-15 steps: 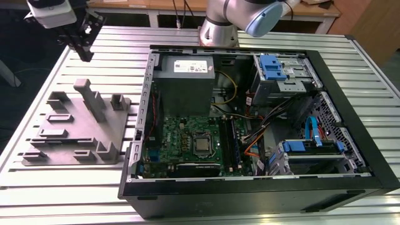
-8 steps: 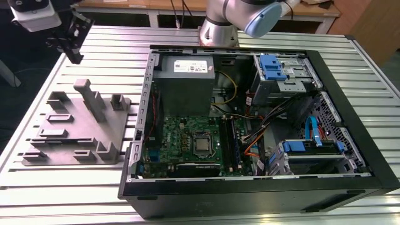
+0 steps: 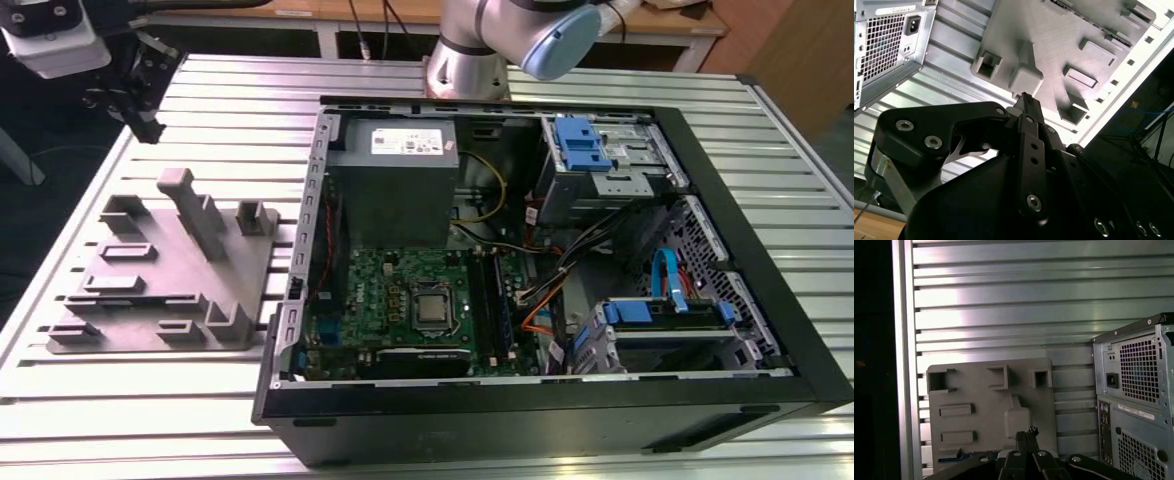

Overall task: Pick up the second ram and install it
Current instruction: 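Reach for the second ram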

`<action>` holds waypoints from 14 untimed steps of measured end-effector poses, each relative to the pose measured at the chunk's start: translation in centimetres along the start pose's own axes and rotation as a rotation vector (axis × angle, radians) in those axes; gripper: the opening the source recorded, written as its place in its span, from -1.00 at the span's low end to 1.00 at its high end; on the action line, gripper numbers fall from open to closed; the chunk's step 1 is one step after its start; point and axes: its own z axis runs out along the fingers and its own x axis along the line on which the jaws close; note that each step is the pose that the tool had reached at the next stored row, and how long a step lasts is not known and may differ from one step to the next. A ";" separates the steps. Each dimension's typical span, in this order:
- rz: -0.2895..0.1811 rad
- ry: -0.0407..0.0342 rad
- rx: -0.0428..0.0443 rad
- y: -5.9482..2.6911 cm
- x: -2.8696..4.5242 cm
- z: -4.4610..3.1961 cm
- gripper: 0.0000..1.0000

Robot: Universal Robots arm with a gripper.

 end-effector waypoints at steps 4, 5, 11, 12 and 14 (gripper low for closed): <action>0.000 0.0001 0.0000 0.00 0.02 0.00 -0.86; 0.000 0.0001 0.0001 0.00 0.03 0.00 -0.86; 0.000 0.0000 0.0000 -0.51 0.22 0.18 -0.86; 0.000 0.0001 0.0000 -0.65 0.28 0.23 -0.86; 0.000 0.0000 0.0000 -0.93 0.38 0.34 -0.86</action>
